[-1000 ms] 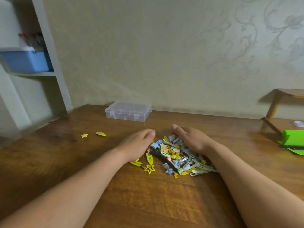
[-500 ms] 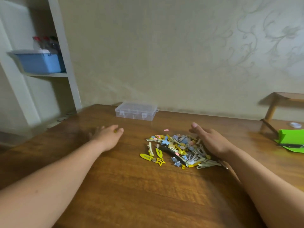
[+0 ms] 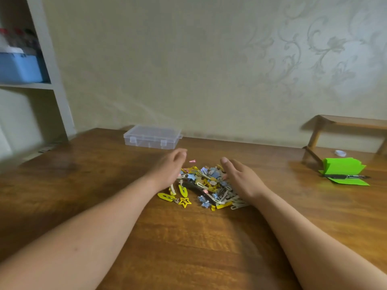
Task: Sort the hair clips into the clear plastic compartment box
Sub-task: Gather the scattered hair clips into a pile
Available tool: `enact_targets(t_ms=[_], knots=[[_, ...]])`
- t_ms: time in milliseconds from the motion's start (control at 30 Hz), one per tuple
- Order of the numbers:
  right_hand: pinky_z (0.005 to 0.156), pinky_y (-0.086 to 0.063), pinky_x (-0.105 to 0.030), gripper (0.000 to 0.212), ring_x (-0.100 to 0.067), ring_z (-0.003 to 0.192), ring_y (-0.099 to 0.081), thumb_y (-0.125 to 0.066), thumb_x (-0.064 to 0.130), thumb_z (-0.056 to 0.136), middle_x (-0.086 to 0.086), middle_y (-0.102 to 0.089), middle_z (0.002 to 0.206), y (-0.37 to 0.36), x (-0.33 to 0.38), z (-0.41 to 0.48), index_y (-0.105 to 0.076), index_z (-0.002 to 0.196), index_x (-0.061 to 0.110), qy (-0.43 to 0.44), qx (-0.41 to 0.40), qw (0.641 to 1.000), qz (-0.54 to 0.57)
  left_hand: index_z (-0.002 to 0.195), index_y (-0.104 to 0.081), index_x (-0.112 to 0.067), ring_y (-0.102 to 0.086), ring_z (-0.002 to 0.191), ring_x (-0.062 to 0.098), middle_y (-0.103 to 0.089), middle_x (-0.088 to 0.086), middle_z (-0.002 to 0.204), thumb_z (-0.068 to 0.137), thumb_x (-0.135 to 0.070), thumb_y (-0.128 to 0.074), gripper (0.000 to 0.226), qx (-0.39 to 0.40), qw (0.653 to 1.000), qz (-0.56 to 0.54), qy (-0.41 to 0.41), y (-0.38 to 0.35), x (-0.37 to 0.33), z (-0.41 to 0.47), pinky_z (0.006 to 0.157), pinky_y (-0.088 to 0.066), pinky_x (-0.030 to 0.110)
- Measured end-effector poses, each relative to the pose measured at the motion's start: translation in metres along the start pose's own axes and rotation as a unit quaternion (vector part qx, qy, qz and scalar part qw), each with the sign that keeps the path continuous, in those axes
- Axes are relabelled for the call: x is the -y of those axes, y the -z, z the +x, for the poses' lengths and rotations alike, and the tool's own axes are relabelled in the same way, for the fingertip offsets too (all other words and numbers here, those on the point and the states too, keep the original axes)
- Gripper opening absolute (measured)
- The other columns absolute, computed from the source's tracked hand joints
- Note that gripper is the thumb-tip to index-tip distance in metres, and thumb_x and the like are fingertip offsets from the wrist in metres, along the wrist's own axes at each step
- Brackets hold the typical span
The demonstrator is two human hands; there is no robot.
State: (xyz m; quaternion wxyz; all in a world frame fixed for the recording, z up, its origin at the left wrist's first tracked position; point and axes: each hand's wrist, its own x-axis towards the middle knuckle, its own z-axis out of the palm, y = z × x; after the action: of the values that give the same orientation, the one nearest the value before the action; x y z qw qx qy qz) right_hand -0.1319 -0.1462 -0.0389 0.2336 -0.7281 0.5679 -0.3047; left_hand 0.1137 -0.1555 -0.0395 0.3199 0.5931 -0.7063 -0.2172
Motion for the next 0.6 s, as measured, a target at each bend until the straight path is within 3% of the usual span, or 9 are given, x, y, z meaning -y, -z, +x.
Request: enact_targets(t_ms=[167, 300, 400, 500, 600], knots=[[0.102, -0.039, -0.031, 0.068, -0.021, 0.136, -0.055, -0.026, 0.066, 0.108, -0.001, -0.06, 0.15, -0.004, -0.001, 0.002, -0.054, 0.152, 0.022, 0.029, 0.031, 0.999, -0.028, 0.165, -0.038, -0.037, -0.029, 0.159, 0.014, -0.036, -0.013, 0.171, 0.109, -0.065, -0.016, 0.066, 0.11, 0.993, 0.05, -0.003, -0.012, -0.003, 0.019, 0.13, -0.025, 0.047], [0.111, -0.045, -0.04, 0.063, -0.017, 0.128, -0.061, -0.031, 0.066, 0.108, 0.001, -0.067, 0.142, 0.001, -0.007, 0.003, -0.061, 0.143, 0.025, 0.034, 0.005, 0.997, 0.068, 0.155, -0.05, -0.045, -0.041, 0.151, 0.008, -0.049, -0.017, 0.162, 0.11, -0.063, -0.019, 0.057, 0.135, 0.99, -0.001, -0.037, -0.024, -0.012, 0.012, 0.126, -0.031, 0.043], [0.111, -0.045, -0.04, 0.064, -0.019, 0.126, -0.062, -0.029, 0.064, 0.109, -0.003, -0.069, 0.139, 0.005, -0.008, 0.006, -0.061, 0.143, 0.021, 0.009, -0.009, 0.997, 0.071, 0.148, -0.06, -0.038, -0.051, 0.14, -0.001, -0.064, -0.018, 0.145, 0.114, -0.052, -0.024, 0.051, 0.134, 0.987, -0.08, -0.037, -0.023, -0.018, 0.004, 0.12, -0.034, 0.034], [0.115, -0.04, -0.038, 0.067, -0.021, 0.139, -0.055, -0.027, 0.065, 0.109, -0.001, -0.06, 0.152, 0.001, -0.003, 0.006, -0.053, 0.154, 0.024, 0.031, 0.048, 0.998, 0.001, 0.146, -0.062, -0.038, -0.053, 0.139, 0.004, -0.066, -0.016, 0.142, 0.108, -0.058, -0.025, 0.056, 0.125, 0.988, -0.081, -0.036, -0.026, -0.021, 0.0, 0.12, -0.035, 0.038], [0.113, -0.045, -0.041, 0.064, -0.022, 0.13, -0.061, -0.029, 0.063, 0.109, -0.001, -0.067, 0.143, 0.001, -0.004, 0.002, -0.062, 0.145, 0.022, 0.035, 0.025, 0.998, 0.041, 0.131, -0.07, -0.034, -0.061, 0.126, 0.005, -0.072, -0.013, 0.126, 0.104, -0.058, -0.028, 0.055, 0.067, 0.992, -0.103, -0.039, -0.028, -0.021, -0.003, 0.117, -0.043, 0.043]])
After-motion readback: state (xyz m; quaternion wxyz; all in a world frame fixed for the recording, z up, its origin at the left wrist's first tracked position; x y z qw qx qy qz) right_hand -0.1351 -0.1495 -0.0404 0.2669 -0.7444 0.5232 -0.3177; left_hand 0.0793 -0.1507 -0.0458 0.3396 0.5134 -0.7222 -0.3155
